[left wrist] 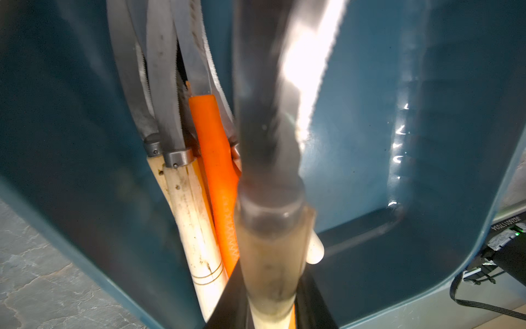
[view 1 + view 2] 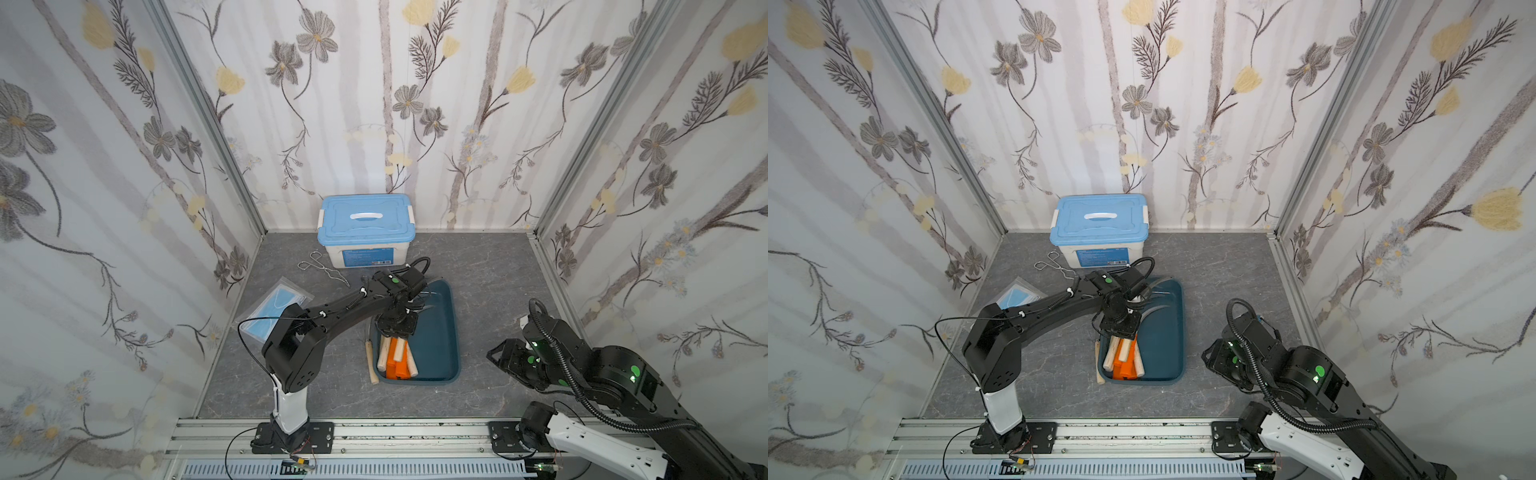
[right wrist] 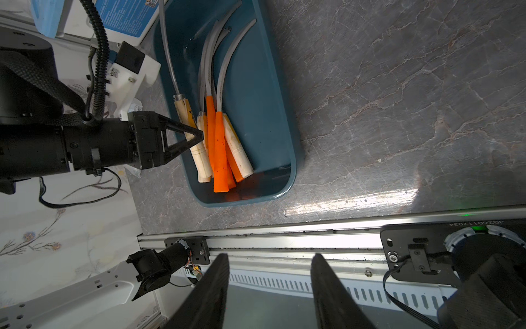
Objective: Put small sickles into storage boxes
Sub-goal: Place the sickle in the storage box.
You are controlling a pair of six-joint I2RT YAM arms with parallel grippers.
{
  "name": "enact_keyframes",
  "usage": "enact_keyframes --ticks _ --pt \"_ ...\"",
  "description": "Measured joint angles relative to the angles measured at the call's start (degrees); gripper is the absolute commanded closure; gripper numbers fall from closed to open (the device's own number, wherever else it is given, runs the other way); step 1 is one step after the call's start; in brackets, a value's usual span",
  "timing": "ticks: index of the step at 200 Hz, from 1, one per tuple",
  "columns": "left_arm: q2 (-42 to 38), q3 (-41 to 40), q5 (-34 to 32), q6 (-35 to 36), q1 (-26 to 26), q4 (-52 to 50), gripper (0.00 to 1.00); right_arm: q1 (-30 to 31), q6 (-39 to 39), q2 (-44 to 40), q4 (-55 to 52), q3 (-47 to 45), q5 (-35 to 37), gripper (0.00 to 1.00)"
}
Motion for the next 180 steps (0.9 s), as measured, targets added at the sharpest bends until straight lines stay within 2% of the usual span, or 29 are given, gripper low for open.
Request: enact_keyframes --ticks 100,180 --pt "4.17 1.31 1.05 -0.22 -0.48 0.0 1.0 0.0 0.66 -1.03 -1.42 -0.11 0.37 0.51" --pt "3.89 -0.33 1.77 -0.42 -0.44 -0.35 1.0 0.0 1.11 -2.64 -1.7 -1.46 0.42 0.51"
